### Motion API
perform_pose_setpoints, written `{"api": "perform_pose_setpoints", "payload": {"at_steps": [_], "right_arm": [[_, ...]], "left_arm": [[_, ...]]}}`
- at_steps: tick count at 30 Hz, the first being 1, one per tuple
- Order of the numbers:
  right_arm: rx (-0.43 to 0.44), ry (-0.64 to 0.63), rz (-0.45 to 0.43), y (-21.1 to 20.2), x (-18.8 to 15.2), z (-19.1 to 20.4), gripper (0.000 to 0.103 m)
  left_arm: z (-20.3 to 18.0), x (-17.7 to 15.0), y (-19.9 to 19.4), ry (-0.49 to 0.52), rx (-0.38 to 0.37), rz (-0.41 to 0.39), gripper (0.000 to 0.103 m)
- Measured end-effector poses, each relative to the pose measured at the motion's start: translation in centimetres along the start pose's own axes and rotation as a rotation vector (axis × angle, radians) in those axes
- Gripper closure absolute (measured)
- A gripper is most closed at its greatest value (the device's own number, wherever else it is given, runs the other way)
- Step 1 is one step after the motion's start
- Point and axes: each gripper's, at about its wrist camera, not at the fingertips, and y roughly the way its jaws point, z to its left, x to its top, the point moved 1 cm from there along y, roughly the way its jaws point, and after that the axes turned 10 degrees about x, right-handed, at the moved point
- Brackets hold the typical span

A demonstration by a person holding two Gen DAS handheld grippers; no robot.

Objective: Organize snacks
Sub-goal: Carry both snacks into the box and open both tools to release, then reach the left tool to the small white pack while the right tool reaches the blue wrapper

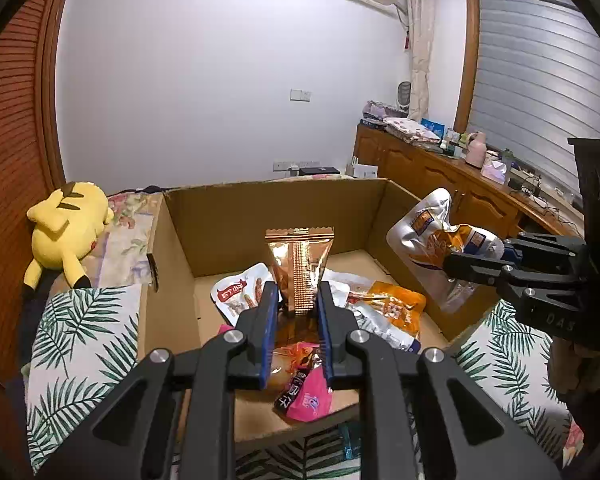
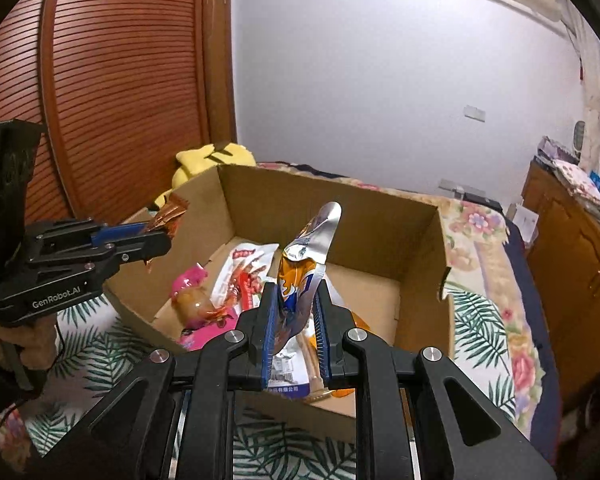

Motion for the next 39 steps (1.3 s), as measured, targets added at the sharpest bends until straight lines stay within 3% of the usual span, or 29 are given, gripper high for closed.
{"api": "perform_pose_setpoints", "payload": {"at_steps": [13, 18, 23, 31, 39], "right_arm": [[0.001, 0.024, 0.009, 1.8, -0.7, -0.9, 0.088], [0.005, 0.03, 0.02, 2.4, -0.8, -1.1, 0.087], [0.005, 0.033, 0.018, 2.3, -1.2, -1.0, 0.074], [0.032, 0.03, -0.032, -1.0, -1.8, 0.3, 0.073], [0.05, 0.04, -0.039, -4.4, -4.5, 2.8, 0.073]], "left_arm": [[-0.5, -0.1, 1.4, 0.0, -0.001, 0.013, 0.085], [-0.3, -0.1, 1.8, -0.008, 0.007, 0.022, 0.078], [-0.3, -0.3, 1.6, -0.011, 0.012, 0.023, 0.068], [-0.8, -1.7, -1.9, 0.021, -0.005, 0.023, 0.065], [-2.0, -3.7, -6.6, 0.082, 0.003, -0.006, 0.062]]}}
